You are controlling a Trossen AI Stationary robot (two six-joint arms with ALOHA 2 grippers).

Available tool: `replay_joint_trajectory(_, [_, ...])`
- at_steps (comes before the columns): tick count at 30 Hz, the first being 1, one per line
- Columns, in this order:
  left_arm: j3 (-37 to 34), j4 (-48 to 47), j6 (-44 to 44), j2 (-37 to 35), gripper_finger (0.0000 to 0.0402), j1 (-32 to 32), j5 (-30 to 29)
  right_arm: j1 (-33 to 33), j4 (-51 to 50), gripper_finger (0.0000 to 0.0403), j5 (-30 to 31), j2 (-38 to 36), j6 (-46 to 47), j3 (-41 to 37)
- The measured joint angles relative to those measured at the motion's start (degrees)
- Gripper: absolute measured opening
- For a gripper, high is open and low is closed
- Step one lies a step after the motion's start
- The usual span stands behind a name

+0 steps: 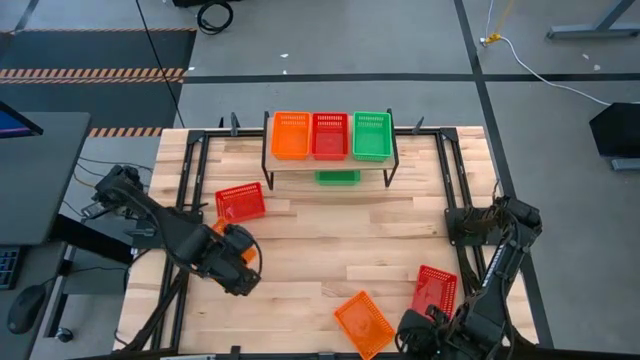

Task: Stack baskets on shelf by color
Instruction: Stack the left orange bin on top of the other orange bin on the shelf

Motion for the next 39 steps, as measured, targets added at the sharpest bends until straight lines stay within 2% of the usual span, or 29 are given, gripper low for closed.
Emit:
replay_joint_trajectory(6, [11.6,-10.1,17.3,0.0,0.0005,4.1,-4.8,-3.1,1.9,0.0174,0.0,0.0,-3.7,0.0])
replay_joint_trajectory(11, [16.9,-9.6,39.2,0.0,0.0005,9.7,-8.1,-6.1,6.0,0.0174,0.0,0.0,-7.6,0.0])
replay_joint_trajectory(24, [18.1,-9.5,81.5,0.2,0.0005,29.8,-10.8,-13.1,8.8,0.0174,-1.9,0.0,-10.4,0.0])
replay_joint_trajectory(30, [18.1,-7.5,94.2,0.2,0.0005,37.3,-9.4,-18.5,9.9,0.0174,-2.6,0.0,-14.7,0.0])
replay_joint_trajectory(39, [18.2,-3.7,102.9,2.0,0.0005,47.8,-6.4,-25.5,10.7,0.0174,-10.2,-0.3,-21.6,0.0])
